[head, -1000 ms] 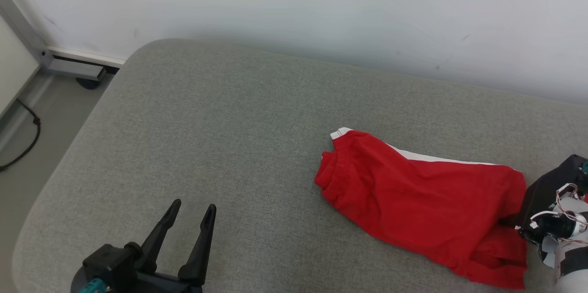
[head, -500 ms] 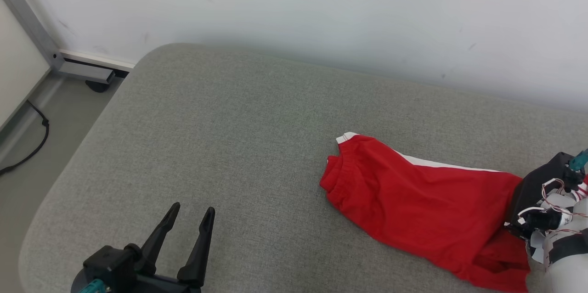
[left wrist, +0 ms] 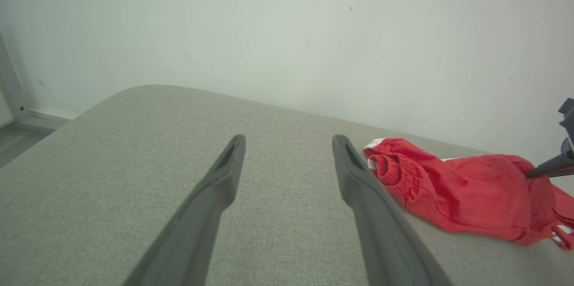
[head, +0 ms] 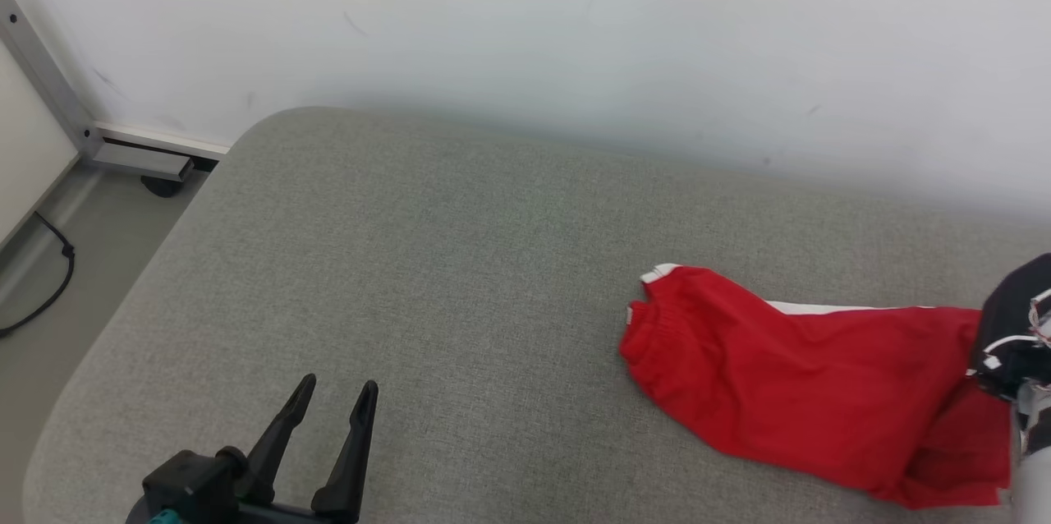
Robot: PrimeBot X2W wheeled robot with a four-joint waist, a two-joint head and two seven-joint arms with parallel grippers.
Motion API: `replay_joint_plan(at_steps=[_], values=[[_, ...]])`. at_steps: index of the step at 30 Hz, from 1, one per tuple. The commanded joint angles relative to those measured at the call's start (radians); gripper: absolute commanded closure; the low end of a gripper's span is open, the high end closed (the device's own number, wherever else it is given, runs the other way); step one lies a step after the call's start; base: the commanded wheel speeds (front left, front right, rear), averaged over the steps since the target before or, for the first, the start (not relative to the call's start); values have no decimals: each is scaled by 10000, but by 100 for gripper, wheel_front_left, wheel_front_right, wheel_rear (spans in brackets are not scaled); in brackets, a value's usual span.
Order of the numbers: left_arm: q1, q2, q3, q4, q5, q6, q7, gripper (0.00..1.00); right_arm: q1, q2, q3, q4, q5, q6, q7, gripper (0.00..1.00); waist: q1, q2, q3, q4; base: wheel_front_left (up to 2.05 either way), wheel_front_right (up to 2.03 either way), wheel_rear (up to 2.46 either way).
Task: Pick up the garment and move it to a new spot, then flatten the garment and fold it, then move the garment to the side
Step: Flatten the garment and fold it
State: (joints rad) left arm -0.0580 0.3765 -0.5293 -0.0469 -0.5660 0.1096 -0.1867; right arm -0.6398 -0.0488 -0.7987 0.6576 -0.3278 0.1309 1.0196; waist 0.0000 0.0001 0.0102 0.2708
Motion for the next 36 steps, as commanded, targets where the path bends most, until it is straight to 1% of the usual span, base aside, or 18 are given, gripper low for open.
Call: replay_joint_plan(at_steps=[1,4,5,10,14,16,19,24,28,29,36], values=[[124,75,7,-25,-42,35,-31,0,289,-39,121,-710,45,-6,415,100,0,-1,-103,24,0,0,0],[175,95,-20,-50,-55,38,-12,0,637,-36,318,-1817,207,-6,1057,100,0,-1,-202,95,0,0,0],[175,95,-20,-50,-55,38,-12,0,637,-36,318,-1817,207,-6,1057,100,0,-1,-202,95,0,0,0],[272,148,-10,-100,-118,82,-8,0,1093,-33,956,-3316,850,-6,2131,100,0,-1,-295,213,0,0,0],[255,153,-52,-106,-125,72,8,0,1311,-33,1750,-3931,1517,-6,2675,100,0,-1,-342,326,0,0,0],[217,137,-95,-103,-126,37,27,0,1307,-30,2151,-3996,1819,-6,2798,100,0,-1,-363,411,0,0,0],[166,97,-175,-90,-119,-9,56,0,1149,-33,2721,-3849,2257,-6,2823,100,0,-1,-378,571,0,0,0],[131,37,-303,-41,-121,-27,70,0,821,-31,3462,-3218,2752,-6,2481,100,0,-1,-415,955,0,0,0],[130,9,-402,-9,-122,-53,116,0,674,-37,3903,-2518,3041,-6,2085,100,0,-1,-452,1294,0,0,0],[124,-4,-429,8,-132,-52,134,0,579,-30,4094,-2119,3216,-6,1888,100,0,-1,-461,1459,0,0,0],[91,-43,-574,37,-130,-84,174,0,326,-31,4546,-669,3558,-6,1044,100,0,-1,-447,1931,0,0,0]])
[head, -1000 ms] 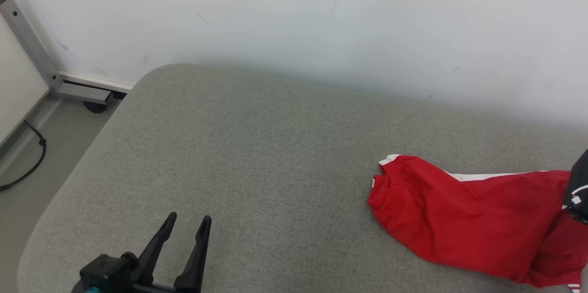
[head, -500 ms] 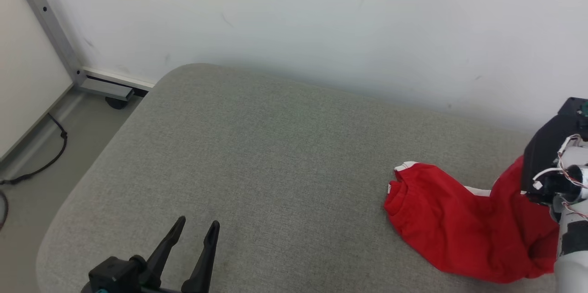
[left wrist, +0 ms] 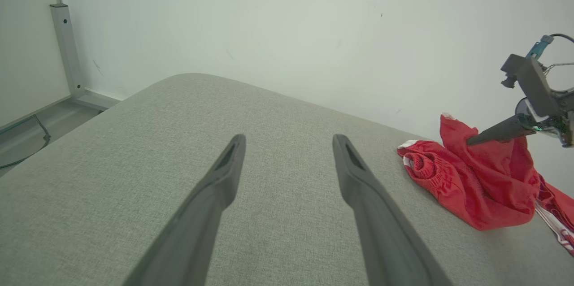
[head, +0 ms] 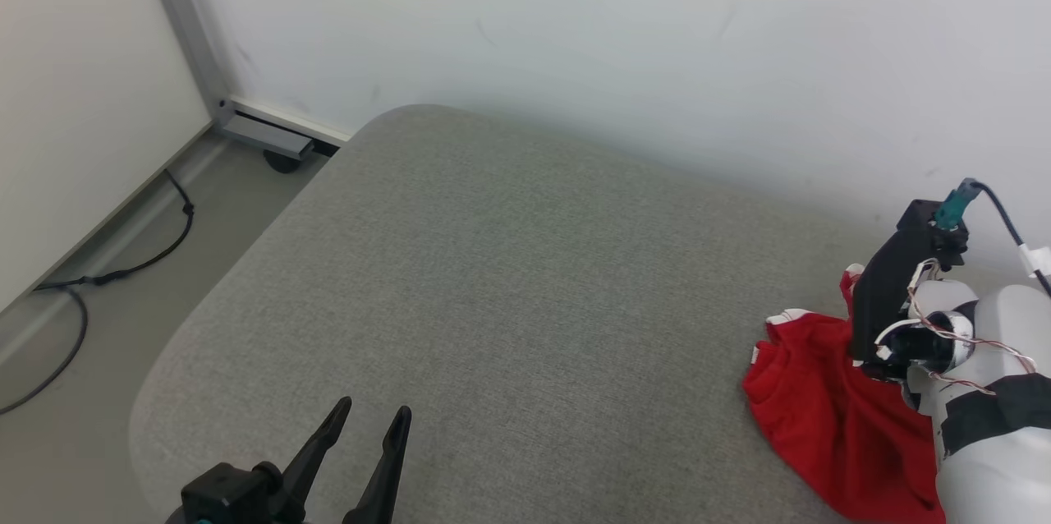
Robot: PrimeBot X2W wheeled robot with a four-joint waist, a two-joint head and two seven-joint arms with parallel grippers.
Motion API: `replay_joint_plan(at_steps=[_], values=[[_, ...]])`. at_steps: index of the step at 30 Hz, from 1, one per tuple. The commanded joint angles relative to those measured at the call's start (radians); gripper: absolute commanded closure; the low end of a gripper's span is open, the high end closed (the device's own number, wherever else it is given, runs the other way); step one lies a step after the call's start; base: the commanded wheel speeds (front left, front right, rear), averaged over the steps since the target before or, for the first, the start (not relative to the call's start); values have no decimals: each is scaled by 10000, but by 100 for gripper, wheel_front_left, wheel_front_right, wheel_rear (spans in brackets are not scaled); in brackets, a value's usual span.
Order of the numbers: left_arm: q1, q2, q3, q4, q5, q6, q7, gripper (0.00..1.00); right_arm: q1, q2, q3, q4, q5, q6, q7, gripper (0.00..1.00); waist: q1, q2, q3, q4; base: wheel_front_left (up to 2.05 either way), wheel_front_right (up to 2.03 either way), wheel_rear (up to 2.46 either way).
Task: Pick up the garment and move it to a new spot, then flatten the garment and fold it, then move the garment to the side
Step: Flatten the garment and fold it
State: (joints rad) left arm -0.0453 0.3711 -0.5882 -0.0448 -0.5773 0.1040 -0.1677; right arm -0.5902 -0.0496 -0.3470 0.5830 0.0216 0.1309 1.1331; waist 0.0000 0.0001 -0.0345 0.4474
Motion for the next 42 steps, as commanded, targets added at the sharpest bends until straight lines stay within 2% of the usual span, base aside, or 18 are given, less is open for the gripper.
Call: replay_joint_plan(at_steps=[1,7,8,9,10,17,22,30,37,38,39,40,41,42], values=[[-36,9,-5,15,-13,-27,-8,0,-217,-27,75,281,101,-6,-215,100,0,-1,9,216,0,0,0],[-71,-26,-49,-30,20,54,-45,0,-524,-31,284,1464,195,-6,-925,100,0,-1,108,357,0,0,0],[-82,-29,-48,-34,24,72,-62,0,-608,-27,316,1625,241,-6,-1092,89,0,-1,123,365,0,0,0],[-91,-29,-47,-32,24,76,-72,0,-709,-27,345,1773,302,-6,-1275,26,0,-1,135,369,0,0,0],[-97,-26,-46,-23,23,93,-79,0,-788,-30,324,1927,313,-6,-1420,0,0,-1,139,367,0,0,0],[-67,44,12,-6,-53,134,-76,0,-1523,-34,553,2541,614,-6,-2138,0,0,-1,63,101,0,0,0],[-31,111,69,-66,-91,178,-91,0,-1964,-36,533,2260,187,-6,-2391,0,0,-1,-5,-374,0,0,0],[42,154,120,-188,-130,263,-126,0,-949,-30,-825,483,-1618,-6,-1847,0,0,-1,-37,-1005,0,0,0],[-89,145,96,-192,-167,234,-171,0,443,-51,-1733,-1390,-1997,-6,-1652,0,0,-1,155,-1283,0,0,0],[-124,145,101,-188,-168,223,-180,0,599,-48,-1809,-1591,-1987,-6,-1756,4,0,-1,184,-1299,0,0,0],[-160,150,100,-187,-167,211,-186,0,751,-53,-1862,-1752,-1937,-6,-1840,45,0,-1,217,-1307,0,0,0],[-201,152,93,-190,-162,209,-187,0,887,-48,-1898,-1907,-1860,-6,-1953,78,0,-1,253,-1310,0,0,0],[-238,154,91,-194,-157,207,-190,0,1003,-44,-1960,-1997,-1777,-6,-2048,100,0,-1,291,-1309,0,0,0],[-269,153,79,-189,-151,203,-188,0,1152,-39,-1988,-2071,-1703,-6,-2142,100,0,-1,321,-1298,0,0,0]])
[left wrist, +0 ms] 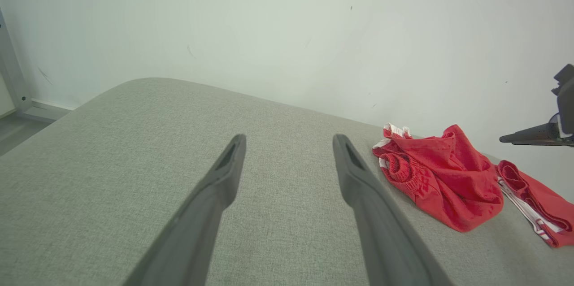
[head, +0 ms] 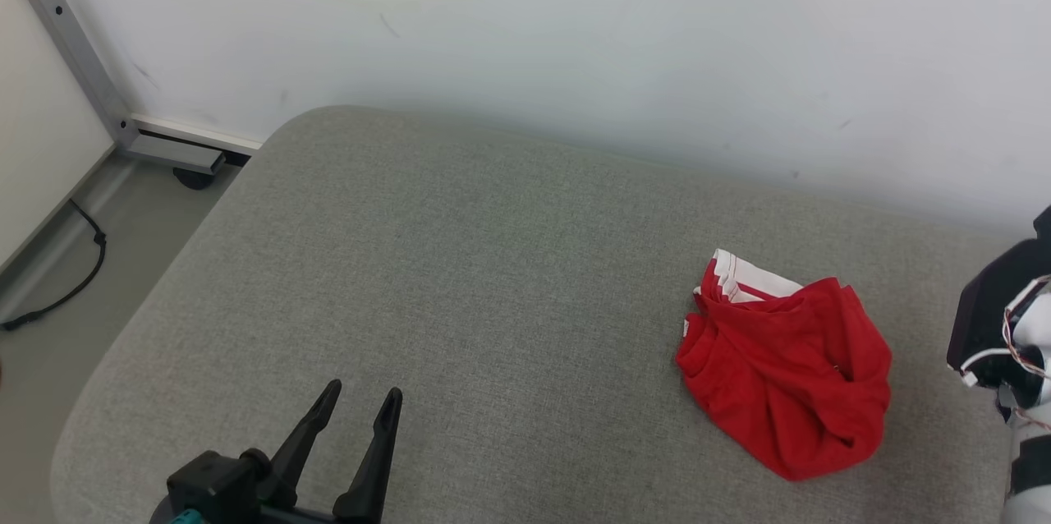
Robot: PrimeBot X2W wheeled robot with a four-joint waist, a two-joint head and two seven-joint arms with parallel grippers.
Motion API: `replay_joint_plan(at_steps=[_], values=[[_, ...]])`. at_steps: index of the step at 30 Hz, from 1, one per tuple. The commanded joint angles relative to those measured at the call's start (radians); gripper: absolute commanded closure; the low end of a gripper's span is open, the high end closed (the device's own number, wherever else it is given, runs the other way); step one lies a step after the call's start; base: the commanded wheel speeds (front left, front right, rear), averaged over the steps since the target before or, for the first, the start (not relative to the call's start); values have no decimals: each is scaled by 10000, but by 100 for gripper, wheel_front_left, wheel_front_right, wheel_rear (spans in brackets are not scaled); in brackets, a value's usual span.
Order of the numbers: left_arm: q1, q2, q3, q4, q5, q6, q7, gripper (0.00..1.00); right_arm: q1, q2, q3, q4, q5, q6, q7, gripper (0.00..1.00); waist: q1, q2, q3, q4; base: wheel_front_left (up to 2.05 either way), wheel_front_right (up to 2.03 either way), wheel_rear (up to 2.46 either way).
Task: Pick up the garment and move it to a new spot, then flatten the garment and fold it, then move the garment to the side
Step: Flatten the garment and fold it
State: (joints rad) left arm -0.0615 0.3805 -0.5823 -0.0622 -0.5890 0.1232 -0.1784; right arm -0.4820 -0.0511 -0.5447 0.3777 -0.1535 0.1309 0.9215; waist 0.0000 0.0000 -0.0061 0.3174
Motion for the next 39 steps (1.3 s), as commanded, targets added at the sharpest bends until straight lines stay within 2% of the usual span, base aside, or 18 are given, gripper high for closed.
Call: replay_joint_plan(at_steps=[1,13,21,31,39], values=[[-123,58,-1,-12,-25,-12,-73,0,211,-20,-31,-78,114,-6,-107,100,0,0,76,20,0,0,0],[-387,66,-140,79,30,-129,-7,0,1206,-14,671,328,1077,-6,-1766,100,0,0,488,522,0,0,0],[-429,115,-146,127,-26,-145,-11,0,1068,-16,1057,755,1363,-6,-1981,100,0,0,576,748,0,0,0],[-318,143,-219,189,-126,-117,40,0,1330,-12,2812,829,2544,-6,-1155,100,0,0,276,782,0,0,0],[-162,166,-228,145,-223,-73,-22,0,2197,-13,4610,-794,3113,-6,-401,100,0,0,161,740,0,0,0]])
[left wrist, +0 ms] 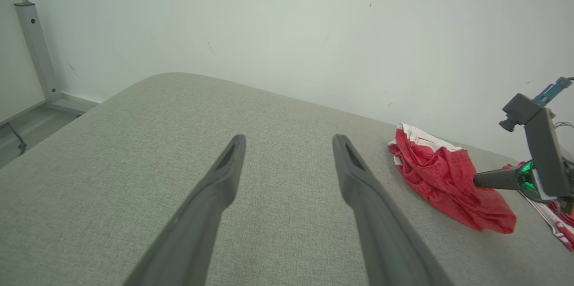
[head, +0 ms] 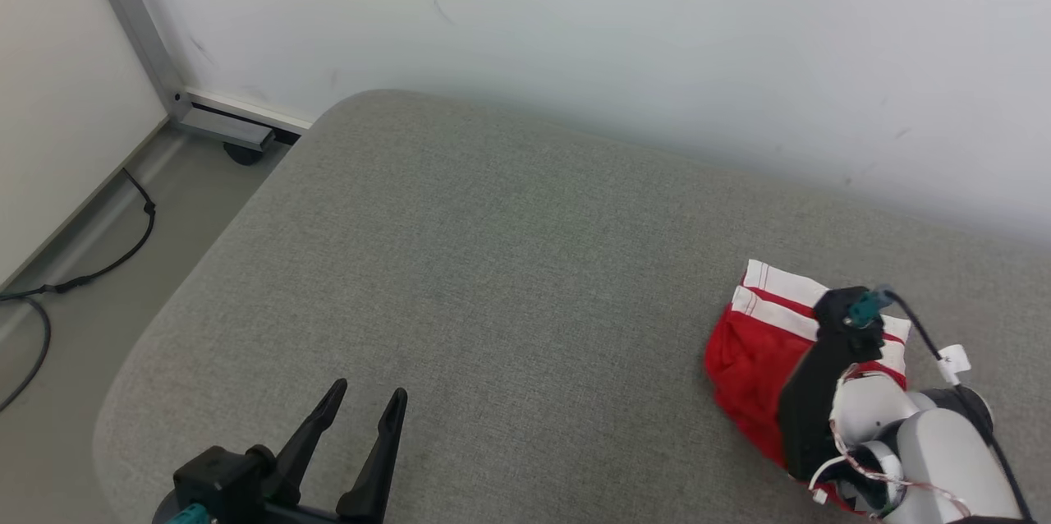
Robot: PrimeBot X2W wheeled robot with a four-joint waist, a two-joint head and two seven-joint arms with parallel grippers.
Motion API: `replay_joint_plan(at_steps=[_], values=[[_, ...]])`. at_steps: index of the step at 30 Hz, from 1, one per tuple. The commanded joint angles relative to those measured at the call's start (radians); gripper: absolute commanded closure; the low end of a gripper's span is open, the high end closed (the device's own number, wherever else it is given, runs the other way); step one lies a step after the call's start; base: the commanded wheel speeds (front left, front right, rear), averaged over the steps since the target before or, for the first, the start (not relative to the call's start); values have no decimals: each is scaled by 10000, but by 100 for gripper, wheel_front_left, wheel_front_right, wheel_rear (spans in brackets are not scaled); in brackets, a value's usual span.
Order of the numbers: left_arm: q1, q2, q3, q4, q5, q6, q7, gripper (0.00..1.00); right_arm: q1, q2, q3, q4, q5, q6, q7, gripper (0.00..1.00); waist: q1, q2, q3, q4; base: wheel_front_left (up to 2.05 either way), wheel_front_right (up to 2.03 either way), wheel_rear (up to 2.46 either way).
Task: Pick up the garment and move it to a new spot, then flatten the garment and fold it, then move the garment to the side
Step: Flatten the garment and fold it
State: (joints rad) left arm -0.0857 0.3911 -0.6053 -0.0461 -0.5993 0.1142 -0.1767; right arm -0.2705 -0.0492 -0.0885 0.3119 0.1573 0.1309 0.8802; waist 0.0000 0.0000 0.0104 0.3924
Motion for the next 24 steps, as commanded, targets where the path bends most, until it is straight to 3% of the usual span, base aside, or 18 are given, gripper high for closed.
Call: replay_joint_plan(at_steps=[1,7,24], values=[[94,60,-2,-16,-125,22,-51,0,191,-35,251,-401,-39,-6,90,100,0,0,-9,-19,0,0,0],[108,79,-22,14,-156,28,-99,0,1004,-33,1255,-1621,110,-6,513,100,0,0,-41,-90,0,0,0],[-93,39,-70,118,-201,24,-148,0,-24,-32,2344,-1421,1333,-6,-551,100,0,0,23,-125,0,0,0]])
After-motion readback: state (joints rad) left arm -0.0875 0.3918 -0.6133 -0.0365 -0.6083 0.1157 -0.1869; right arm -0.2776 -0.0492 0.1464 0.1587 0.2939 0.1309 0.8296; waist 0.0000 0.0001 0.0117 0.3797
